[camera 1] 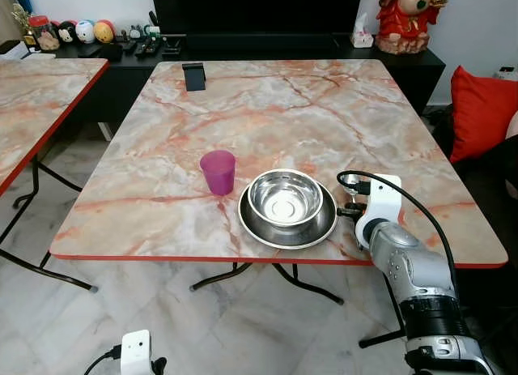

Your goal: Setting the table

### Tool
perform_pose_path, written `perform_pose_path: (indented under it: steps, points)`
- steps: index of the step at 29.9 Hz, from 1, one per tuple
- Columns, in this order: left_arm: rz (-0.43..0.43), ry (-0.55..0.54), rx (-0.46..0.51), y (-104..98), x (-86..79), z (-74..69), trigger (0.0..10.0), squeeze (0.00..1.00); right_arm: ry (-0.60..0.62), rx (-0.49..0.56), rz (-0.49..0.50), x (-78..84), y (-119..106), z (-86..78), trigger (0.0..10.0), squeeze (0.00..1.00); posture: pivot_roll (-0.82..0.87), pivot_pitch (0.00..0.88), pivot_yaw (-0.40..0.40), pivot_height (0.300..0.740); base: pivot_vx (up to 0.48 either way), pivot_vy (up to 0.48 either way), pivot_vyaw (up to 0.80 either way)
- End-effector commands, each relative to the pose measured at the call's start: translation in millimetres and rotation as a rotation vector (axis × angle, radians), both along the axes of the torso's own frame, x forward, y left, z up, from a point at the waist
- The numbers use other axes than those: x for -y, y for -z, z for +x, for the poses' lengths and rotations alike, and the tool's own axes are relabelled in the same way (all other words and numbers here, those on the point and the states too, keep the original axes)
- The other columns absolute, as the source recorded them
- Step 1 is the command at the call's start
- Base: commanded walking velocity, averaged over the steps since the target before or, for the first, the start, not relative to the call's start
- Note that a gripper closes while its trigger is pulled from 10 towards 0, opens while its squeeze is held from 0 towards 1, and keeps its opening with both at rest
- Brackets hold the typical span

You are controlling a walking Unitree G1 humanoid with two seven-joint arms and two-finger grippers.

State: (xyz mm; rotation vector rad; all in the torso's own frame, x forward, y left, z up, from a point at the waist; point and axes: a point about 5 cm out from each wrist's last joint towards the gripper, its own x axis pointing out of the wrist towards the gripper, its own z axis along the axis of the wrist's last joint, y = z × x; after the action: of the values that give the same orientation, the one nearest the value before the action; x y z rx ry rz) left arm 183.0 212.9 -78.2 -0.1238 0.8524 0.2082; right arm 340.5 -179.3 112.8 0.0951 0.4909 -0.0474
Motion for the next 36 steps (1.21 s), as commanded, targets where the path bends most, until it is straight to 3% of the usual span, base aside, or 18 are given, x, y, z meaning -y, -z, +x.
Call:
perform_pose_path:
  steps: [1,9,12,36]
  points:
    - [-0.006,-0.004,-0.019,3,0.9,-4.6,10.0,0.00,0.003,-0.001,0.010,0.6,-2,1.9,10.0,0.00,-0.01,0.059,0.000,0.740,0.000,0.000,0.00]
    - [-0.002,-0.005,-0.022,3,0.3,-4.6,10.0,0.00,-0.023,0.033,-0.034,0.2,2,5.1,10.0,0.00,-0.01,0.060,0.002,0.740,0.000,0.000,0.00]
    - [-0.002,-0.004,-0.021,2,0.2,-4.3,10.0,0.00,-0.022,0.058,-0.092,3.0,1,6.7,10.0,0.00,0.00,0.061,0.006,0.740,0.000,0.000,0.00]
    - [0.000,0.001,-0.018,2,-0.4,-3.4,10.0,0.00,-0.055,0.116,-0.092,-2.1,7,15.7,10.0,0.00,0.00,0.061,0.011,0.740,0.000,0.000,0.00]
